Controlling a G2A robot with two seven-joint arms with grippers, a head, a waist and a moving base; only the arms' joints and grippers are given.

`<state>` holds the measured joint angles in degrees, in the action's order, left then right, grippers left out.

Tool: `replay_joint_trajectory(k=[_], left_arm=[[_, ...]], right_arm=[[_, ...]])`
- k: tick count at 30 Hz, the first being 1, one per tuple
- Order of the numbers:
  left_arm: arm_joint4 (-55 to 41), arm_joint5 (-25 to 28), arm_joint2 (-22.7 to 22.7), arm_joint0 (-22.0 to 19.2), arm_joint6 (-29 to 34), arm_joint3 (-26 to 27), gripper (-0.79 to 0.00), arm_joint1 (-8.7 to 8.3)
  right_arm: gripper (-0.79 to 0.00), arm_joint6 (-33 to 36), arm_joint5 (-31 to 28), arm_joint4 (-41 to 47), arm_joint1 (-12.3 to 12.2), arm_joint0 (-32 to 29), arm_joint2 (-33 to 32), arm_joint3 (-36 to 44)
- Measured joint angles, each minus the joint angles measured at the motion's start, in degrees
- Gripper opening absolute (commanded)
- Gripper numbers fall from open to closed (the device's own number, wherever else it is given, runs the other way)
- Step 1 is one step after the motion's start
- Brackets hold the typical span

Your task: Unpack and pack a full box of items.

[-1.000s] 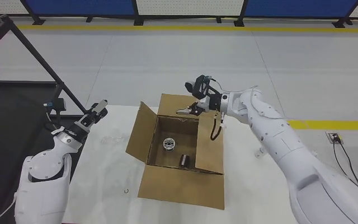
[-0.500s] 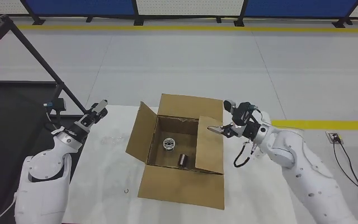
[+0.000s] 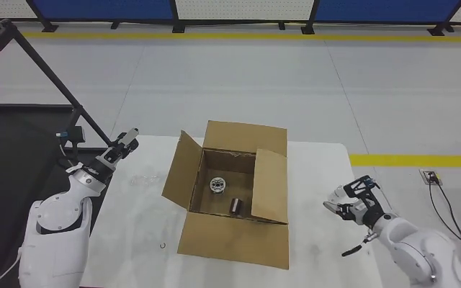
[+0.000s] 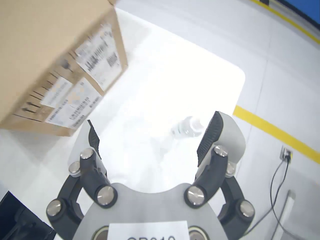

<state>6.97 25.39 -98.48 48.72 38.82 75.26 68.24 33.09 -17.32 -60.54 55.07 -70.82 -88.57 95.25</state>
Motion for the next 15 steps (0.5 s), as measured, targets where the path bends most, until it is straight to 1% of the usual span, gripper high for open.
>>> replay_joint_trajectory(k=[4, 8, 9, 10, 11, 13, 14, 15], left_arm=[[0.00, 0.00, 0.00, 0.00, 0.00, 0.00, 0.000, 0.00], [0.00, 0.00, 0.00, 0.00, 0.00, 0.00, 0.000, 0.00], [0.00, 0.00, 0.00, 0.00, 0.00, 0.00, 0.000, 0.00], [0.00, 0.00, 0.00, 0.00, 0.00, 0.00, 0.000, 0.00], [0.00, 0.00, 0.00, 0.00, 0.00, 0.00, 0.000, 0.00], [0.00, 0.00, 0.00, 0.00, 0.00, 0.00, 0.000, 0.00], [0.00, 0.00, 0.00, 0.00, 0.00, 0.00, 0.000, 0.00], [0.00, 0.00, 0.00, 0.00, 0.00, 0.00, 0.000, 0.00]], right_arm=[[0.000, 1.64, 3.80, -0.72, 0.37, 2.75, 1.70, -4.93], [0.000, 2.37, 4.31, -0.82, 0.89, 7.40, 4.52, -11.27], [-0.031, 1.91, 4.11, -0.75, 1.07, 8.99, 5.35, -13.43], [-0.105, 1.32, 3.93, -0.65, 1.20, 10.13, 5.87, -15.08], [-0.219, 0.62, 3.70, -0.54, 1.33, 11.20, 6.36, -16.65], [-0.419, -1.15, 3.25, -0.48, 1.63, 13.35, 7.45, -19.78], [-0.462, -1.78, 3.05, -0.51, 1.74, 14.14, 7.87, -20.95], [-0.529, -2.32, 2.62, -0.35, 1.89, 15.13, 8.39, -22.43]])
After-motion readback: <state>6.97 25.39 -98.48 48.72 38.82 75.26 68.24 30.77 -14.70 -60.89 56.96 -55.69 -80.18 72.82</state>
